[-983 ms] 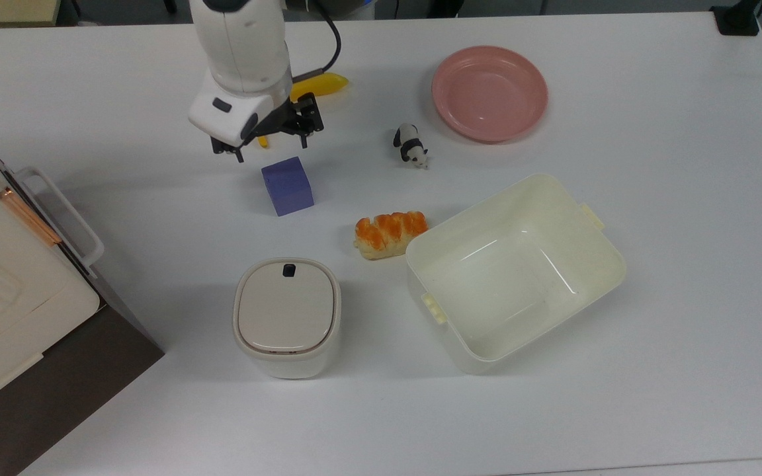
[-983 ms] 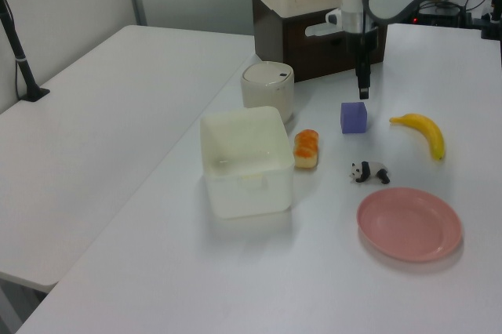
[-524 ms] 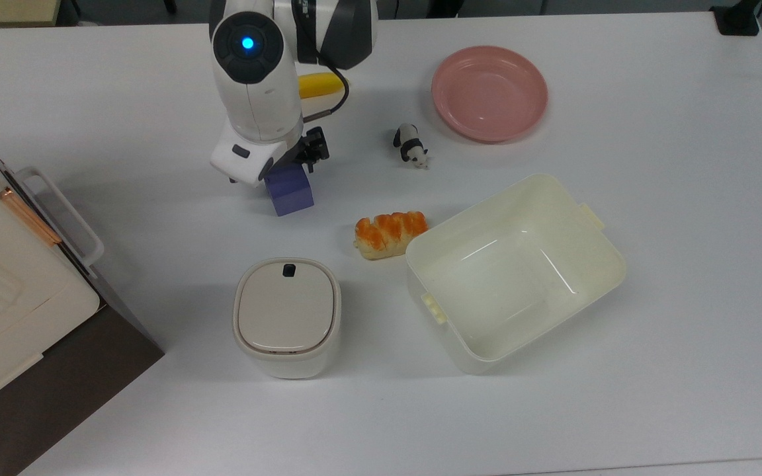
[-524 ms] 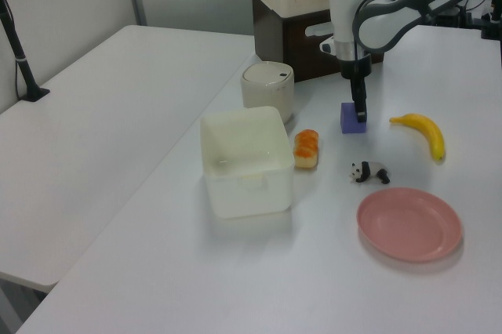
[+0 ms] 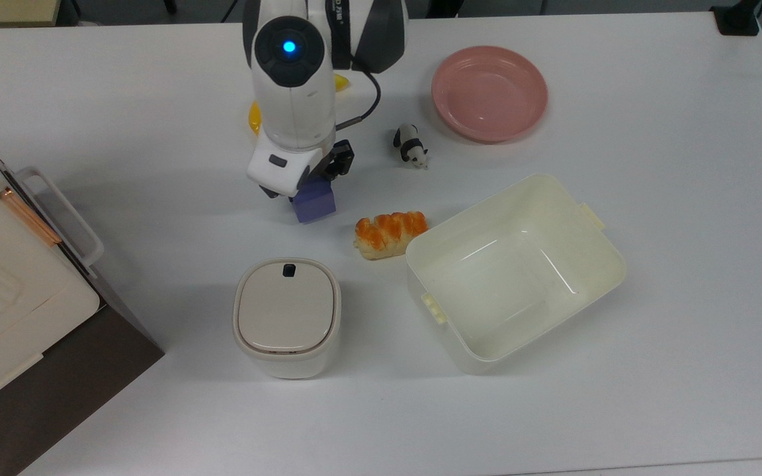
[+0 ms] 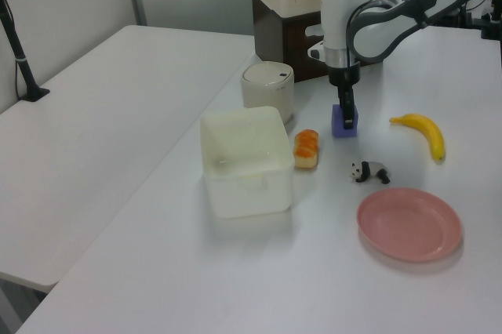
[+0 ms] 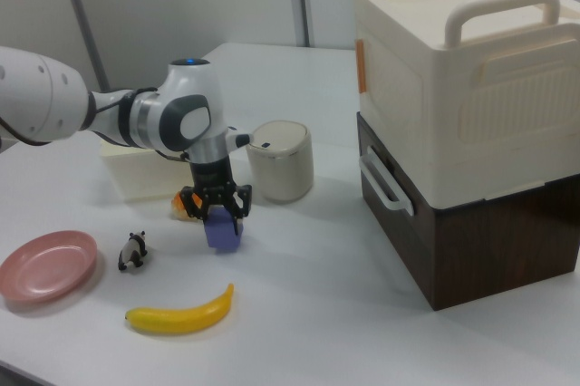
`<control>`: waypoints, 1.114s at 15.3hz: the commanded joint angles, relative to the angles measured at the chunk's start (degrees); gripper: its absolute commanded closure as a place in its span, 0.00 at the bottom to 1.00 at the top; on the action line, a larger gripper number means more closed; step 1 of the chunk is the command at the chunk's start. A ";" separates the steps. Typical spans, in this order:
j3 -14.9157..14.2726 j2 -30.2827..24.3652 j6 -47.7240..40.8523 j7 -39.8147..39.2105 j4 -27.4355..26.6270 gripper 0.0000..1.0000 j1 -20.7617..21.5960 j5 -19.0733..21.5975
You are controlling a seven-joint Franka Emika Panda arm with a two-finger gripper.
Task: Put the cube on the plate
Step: 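Lift the purple cube and carry it over the pink plate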
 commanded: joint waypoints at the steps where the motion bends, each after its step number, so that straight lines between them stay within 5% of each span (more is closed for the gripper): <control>1: 0.15 -4.22 -6.28 -0.10 -0.32 0.63 3.61 -1.12; 5: 0.59 -6.42 -10.69 -0.10 -0.41 0.63 8.36 -1.38; 17: 21.32 -8.54 -16.40 11.85 -3.92 0.56 10.13 -6.21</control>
